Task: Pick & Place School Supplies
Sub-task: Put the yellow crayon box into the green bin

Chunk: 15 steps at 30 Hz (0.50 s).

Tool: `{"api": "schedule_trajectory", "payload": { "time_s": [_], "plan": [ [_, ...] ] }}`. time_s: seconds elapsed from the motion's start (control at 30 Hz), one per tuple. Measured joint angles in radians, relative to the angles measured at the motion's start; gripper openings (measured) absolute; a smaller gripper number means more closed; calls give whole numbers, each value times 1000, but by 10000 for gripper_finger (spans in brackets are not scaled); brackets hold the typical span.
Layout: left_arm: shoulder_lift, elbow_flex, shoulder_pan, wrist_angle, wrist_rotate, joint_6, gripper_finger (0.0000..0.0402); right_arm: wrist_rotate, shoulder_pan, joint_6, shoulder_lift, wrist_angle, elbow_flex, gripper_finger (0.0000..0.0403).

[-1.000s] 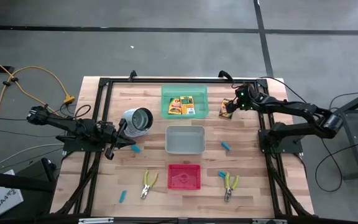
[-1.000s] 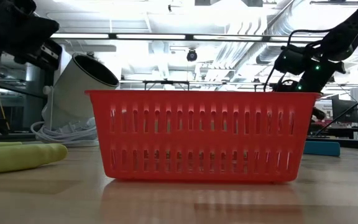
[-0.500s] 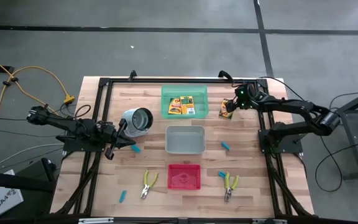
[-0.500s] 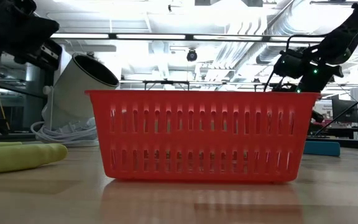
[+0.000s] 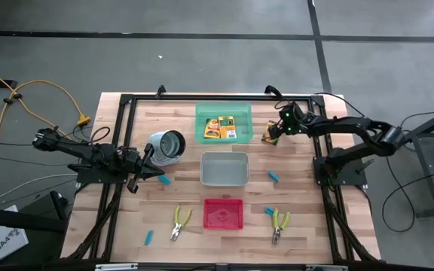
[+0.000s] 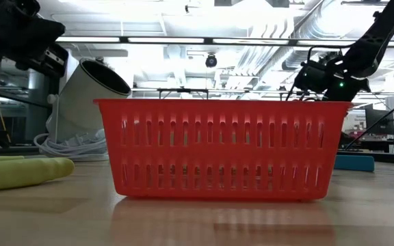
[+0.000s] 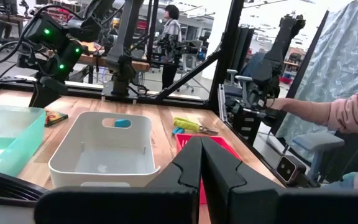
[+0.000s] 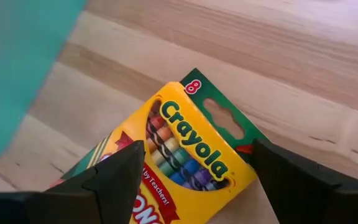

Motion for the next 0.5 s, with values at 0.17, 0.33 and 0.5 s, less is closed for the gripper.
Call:
{"api": "schedule_trajectory", "payload": {
  "time_s": [0.17, 0.33, 0.5],
  "plan": [
    [0, 0, 0, 0, 0, 0, 1, -40, 21, 28, -7, -7, -1, 290],
    [0, 0, 0, 0, 0, 0, 1, -40, 32, 55, -18, -25, -2, 290],
    [0, 0, 0, 0, 0, -9, 1, -8, 32, 63, -20, -65, -2, 266]
  ]
}}
